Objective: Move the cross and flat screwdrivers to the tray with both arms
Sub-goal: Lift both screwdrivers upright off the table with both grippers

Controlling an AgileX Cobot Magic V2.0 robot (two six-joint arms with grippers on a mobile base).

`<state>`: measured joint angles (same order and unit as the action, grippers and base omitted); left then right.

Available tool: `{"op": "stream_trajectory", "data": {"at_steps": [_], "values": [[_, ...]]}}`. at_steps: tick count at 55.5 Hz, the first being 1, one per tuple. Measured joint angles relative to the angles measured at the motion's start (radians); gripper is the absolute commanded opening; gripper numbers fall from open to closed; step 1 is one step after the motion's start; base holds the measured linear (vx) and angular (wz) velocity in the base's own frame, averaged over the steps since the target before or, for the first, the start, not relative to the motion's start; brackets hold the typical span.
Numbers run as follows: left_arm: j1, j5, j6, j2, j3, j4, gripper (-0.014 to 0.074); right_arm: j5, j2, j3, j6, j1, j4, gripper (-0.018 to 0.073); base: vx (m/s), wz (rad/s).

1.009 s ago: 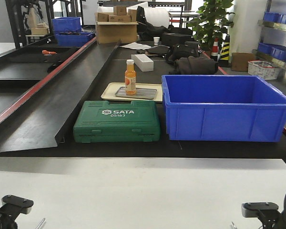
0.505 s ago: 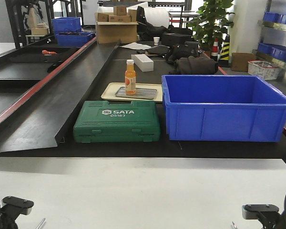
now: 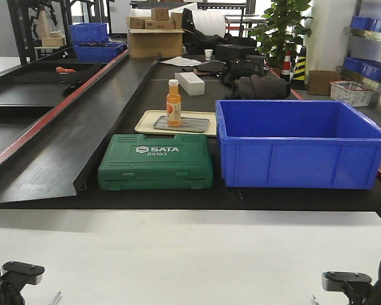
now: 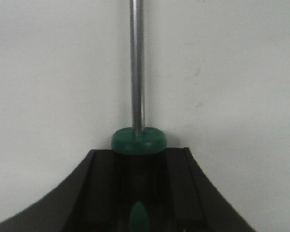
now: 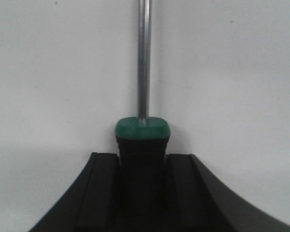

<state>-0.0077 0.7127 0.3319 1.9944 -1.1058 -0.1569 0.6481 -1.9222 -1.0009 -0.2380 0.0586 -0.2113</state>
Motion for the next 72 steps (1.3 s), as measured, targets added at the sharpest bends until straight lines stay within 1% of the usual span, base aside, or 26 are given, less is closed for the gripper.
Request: {"op": "stream_trajectory", "data": {"at_steps": [2, 7, 18, 24, 36, 43, 49, 56, 61, 65, 72], "values": [[0.000, 0.013, 0.001, 0.001, -0.007, -0.015, -0.0006, 0.000, 0.000, 0.000, 0.000, 0.000, -0.001, -0.0015, 0.00, 0.00], [0.000, 0.044, 0.010, 0.000, -0.016, -0.067, -0.0003, 0.005, 0.000, -0.003, 0.000, 0.000, -0.004, -0.0013, 0.00, 0.00], [0.000, 0.055, 0.094, -0.050, -0.001, -0.184, -0.0003, 0.053, 0.046, -0.025, 0.000, -0.001, -0.017, -0.0009, 0.00, 0.00], [-0.002, 0.038, 0.125, -0.143, 0.002, -0.258, -0.0003, 0.057, 0.119, -0.048, -0.019, -0.001, -0.034, -0.0009, 0.00, 0.00], [-0.026, 0.001, 0.168, -0.342, 0.002, -0.363, 0.0000, 0.062, 0.295, -0.103, -0.087, -0.001, -0.100, -0.0008, 0.00, 0.00], [-0.057, -0.037, 0.188, -0.472, 0.002, -0.400, 0.0000, 0.055, 0.393, -0.125, -0.141, -0.001, -0.151, -0.0008, 0.00, 0.00], [-0.088, -0.107, 0.199, -0.576, 0.002, -0.425, 0.0000, 0.030, 0.468, -0.130, -0.200, -0.001, -0.209, -0.0008, 0.00, 0.00], [-0.111, -0.188, 0.202, -0.666, 0.002, -0.450, 0.0000, 0.022, 0.547, -0.131, -0.289, -0.001, -0.324, -0.0008, 0.00, 0.00], [-0.123, -0.193, 0.205, -0.707, -0.010, -0.458, 0.0000, 0.022, 0.599, -0.134, -0.356, -0.006, -0.410, -0.0008, 0.00, 0.00], [-0.139, -0.183, 0.205, -0.718, -0.051, -0.458, 0.0000, 0.015, 0.630, -0.151, -0.395, -0.029, -0.445, -0.0008, 0.00, 0.00], [-0.161, -0.170, 0.205, -0.718, -0.147, -0.464, 0.0001, 0.010, 0.666, -0.225, -0.400, -0.108, -0.463, -0.0008, 0.00, 0.00]]}}
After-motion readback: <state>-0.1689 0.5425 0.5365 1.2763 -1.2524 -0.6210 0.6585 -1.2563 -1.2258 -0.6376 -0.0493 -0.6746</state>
